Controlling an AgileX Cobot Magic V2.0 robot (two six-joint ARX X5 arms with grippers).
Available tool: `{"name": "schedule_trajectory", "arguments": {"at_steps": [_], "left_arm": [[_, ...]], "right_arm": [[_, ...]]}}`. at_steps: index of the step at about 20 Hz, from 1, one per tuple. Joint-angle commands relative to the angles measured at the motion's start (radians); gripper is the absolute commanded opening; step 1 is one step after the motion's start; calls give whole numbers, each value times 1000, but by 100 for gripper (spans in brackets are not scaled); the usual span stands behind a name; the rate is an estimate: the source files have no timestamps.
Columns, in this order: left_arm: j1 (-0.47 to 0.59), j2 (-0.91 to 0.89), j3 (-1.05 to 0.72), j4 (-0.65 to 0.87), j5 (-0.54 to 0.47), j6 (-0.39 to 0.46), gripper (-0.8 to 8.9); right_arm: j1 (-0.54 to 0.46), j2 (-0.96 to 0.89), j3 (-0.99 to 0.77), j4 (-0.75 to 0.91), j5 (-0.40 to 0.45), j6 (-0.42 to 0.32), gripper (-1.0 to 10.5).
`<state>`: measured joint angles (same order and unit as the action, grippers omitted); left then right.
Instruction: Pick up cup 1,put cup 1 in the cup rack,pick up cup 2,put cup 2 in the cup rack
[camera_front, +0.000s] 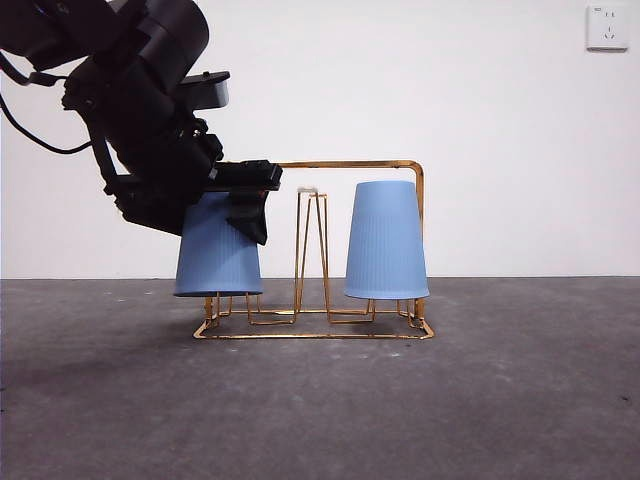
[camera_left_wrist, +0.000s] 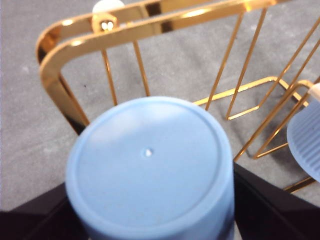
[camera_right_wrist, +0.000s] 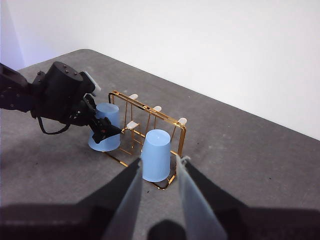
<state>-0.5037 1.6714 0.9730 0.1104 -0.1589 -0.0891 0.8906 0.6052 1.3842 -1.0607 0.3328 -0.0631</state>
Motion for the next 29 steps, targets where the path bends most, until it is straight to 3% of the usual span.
{"name": "schedule_trajectory", "arguments": {"at_steps": [1,5,7,12,18,24,29], "left_arm": [[3,17,-19,-78,4,3,454],[3,17,-6,-162,29,-7,487],[3,17,-4,-175,30,-27,568],[3,17,8,-231,60,-43,573],[3,-33,26,-450,92,-45,572],[1,-229,26,-674,104,-45,565],[1,-501,28,-827,249,-45,565]], "right_arm": [[-1,-1,-9,4,1,10,123],[-1,-1,-9,-2,1,10,123],[-1,-1,-9,-16,1,10,123],[-1,-1,-9,-22,1,10,123],[-1,-1,-9,-23,1,10,123],[-1,7,-9,-74,0,16,123],[0,33,-9,-165,-2,39,124]]}}
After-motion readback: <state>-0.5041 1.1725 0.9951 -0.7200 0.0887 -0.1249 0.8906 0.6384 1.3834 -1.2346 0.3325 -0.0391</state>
